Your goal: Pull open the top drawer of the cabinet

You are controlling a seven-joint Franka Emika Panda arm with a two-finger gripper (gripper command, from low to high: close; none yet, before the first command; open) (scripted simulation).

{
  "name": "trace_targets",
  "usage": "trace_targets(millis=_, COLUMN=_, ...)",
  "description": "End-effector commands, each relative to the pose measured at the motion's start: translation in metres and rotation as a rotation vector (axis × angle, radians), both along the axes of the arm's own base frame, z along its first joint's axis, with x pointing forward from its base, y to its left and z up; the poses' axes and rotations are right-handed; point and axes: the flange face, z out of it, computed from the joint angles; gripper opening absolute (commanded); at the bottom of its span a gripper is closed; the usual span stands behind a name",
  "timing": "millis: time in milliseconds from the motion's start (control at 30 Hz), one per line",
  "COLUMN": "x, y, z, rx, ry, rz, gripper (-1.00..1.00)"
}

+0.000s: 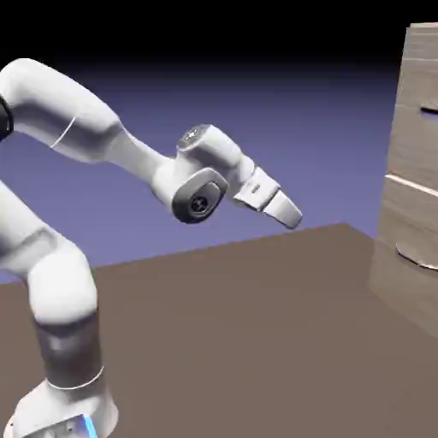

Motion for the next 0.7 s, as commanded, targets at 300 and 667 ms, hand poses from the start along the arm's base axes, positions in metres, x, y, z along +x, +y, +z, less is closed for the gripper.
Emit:
trace_targets(millis=300, x=0.033, y=-0.004, z=0.100, rx=0.023, ry=-0.221, rz=-0.158, gripper=0.00)
trace_targets(millis=667, x=0.072, y=0.021, z=0.166, rx=0.087, ry=-0.405, rz=-0.249, gripper=0.00)
